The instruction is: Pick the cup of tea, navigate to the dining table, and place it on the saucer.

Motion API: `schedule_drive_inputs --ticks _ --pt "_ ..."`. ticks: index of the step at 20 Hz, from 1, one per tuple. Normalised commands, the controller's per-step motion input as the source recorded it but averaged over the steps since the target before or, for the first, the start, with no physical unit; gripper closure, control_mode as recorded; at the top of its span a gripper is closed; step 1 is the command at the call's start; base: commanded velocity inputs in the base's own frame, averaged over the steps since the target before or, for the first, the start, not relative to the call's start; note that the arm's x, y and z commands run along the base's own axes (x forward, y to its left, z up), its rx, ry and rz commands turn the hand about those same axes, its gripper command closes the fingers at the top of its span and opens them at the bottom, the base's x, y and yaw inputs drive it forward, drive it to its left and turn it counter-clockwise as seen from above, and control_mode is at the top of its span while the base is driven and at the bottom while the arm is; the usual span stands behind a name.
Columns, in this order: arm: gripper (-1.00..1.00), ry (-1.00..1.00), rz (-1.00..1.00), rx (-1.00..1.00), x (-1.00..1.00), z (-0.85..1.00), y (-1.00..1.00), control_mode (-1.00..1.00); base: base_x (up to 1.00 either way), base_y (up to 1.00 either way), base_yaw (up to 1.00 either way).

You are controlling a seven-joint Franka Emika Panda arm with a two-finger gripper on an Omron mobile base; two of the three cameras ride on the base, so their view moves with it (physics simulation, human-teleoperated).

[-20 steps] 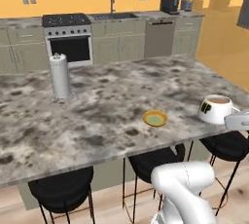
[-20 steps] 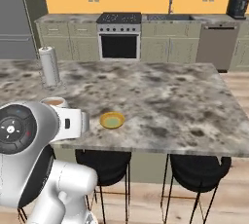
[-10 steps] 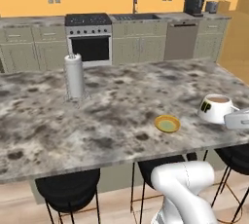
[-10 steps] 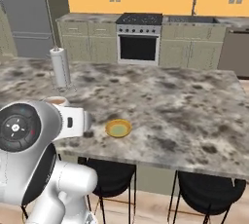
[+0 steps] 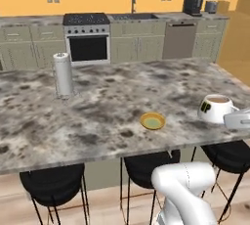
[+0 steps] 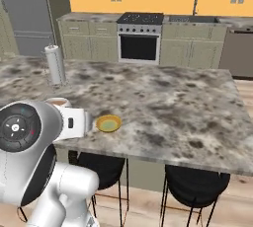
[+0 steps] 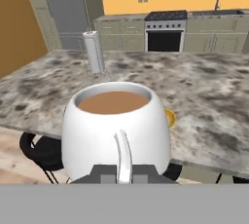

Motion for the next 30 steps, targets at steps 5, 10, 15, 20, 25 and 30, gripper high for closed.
schedule_drive_inputs --ticks 5,10,15,20,25,30 --pt "1.0 0.0 0.0 0.0 0.0 0.0 0.0 1.0 -0.26 -0.48 -0.04" --pt "1.0 0.0 0.0 0.0 0.0 0.0 0.0 1.0 0.7 -0.01 -0.04" --pt "1.0 0.0 0.0 0.0 0.0 0.0 0.0 1.0 0.93 0.01 -0.06" --pt "1.0 0.0 0.0 0.0 0.0 0.0 0.0 1.0 0.07 0.0 0.0" --pt "1.0 0.0 0.0 0.0 0.0 0.0 0.0 1.0 0.0 0.0 0.0" --pt "1.0 0.0 0.0 0.0 0.0 0.0 0.0 -1.0 0.0 0.0 0.0"
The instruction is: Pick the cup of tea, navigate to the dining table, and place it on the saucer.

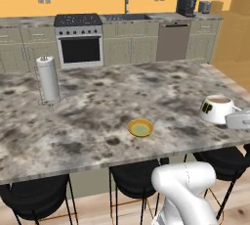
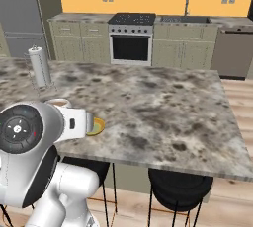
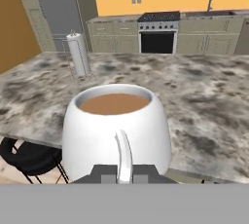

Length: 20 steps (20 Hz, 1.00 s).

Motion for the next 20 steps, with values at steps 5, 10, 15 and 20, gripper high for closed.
schedule_drive_inputs --ticks 5,10,15,20 --pt "1.0 0.23 0.08 0.0 0.56 0.01 -0.04 -1.0 0.0 0.0 0.0" --pt "1.0 0.18 0.32 0.0 1.0 0.05 0.0 -1.0 0.0 0.0 0.0" --pt "1.0 0.03 0.33 0.0 0.94 -0.03 0.06 -1.0 0.0 0.0 0.0" --pt "1.0 -0.22 0.29 0.03 0.5 -0.25 0.0 -1.0 0.0 0.0 0.0"
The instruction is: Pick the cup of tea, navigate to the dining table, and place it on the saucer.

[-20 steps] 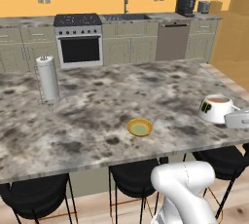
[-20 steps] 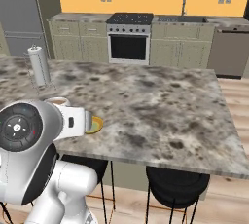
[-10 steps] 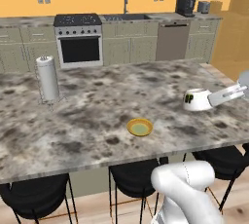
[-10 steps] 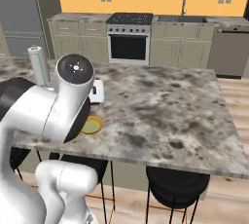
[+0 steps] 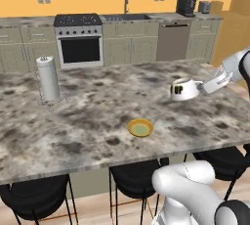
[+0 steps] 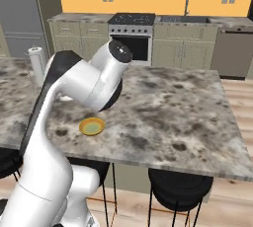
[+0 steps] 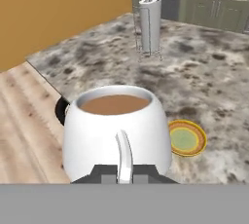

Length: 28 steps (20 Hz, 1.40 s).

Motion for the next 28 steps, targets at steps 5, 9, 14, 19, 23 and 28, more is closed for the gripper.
schedule_drive_inputs --ticks 5,9,14,19,23,28 --pt "1.0 -0.24 0.25 0.03 0.44 -0.34 0.0 -1.0 0.0 0.0 0.0" --pt "1.0 -0.1 0.13 0.0 0.3 -0.44 0.02 -1.0 0.0 0.0 0.0" --pt "1.0 0.0 0.06 0.0 0.3 -0.55 0.17 -1.0 0.0 0.0 0.0" --pt "1.0 0.11 0.0 -0.01 0.31 -0.46 0.02 -1.0 0.0 0.0 0.0" --pt "1.0 0.19 0.0 -0.04 0.32 -0.56 0.02 -1.0 0.0 0.0 0.0" --pt "1.0 0.11 0.0 0.0 0.41 -0.5 0.03 -1.0 0.0 0.0 0.0"
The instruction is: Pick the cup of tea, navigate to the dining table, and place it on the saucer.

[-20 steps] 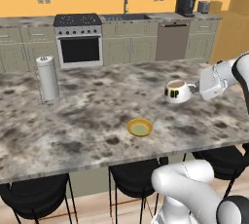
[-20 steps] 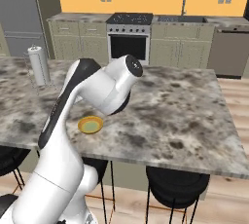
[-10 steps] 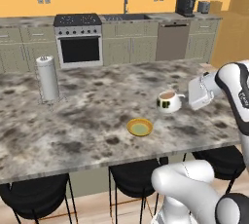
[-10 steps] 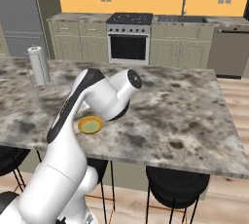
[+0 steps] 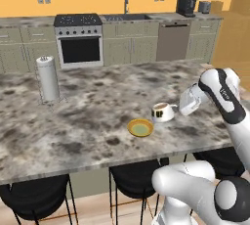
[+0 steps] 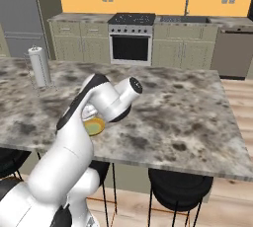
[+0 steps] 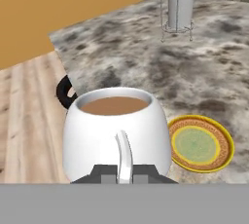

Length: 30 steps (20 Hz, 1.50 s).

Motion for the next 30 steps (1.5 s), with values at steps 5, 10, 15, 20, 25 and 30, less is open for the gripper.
schedule_drive_inputs --ticks 5,10,15,20,25,30 --pt "1.0 0.09 0.0 0.0 0.36 -0.49 0.14 -1.0 0.0 0.0 0.0" --pt "1.0 0.01 0.0 0.0 0.52 -0.5 0.21 -1.0 0.0 0.0 0.0" --pt "1.0 0.0 0.0 0.0 0.75 -0.34 0.13 -1.0 0.0 0.0 0.0" --pt "1.0 0.0 0.0 0.0 0.77 -0.26 0.08 -1.0 0.0 0.0 0.0" --pt "1.0 0.0 0.0 0.0 0.28 -0.27 0.01 -1.0 0.0 0.0 0.0" --pt "1.0 -0.02 0.02 0.01 -0.1 -0.03 0.0 -1.0 0.0 0.0 0.0"
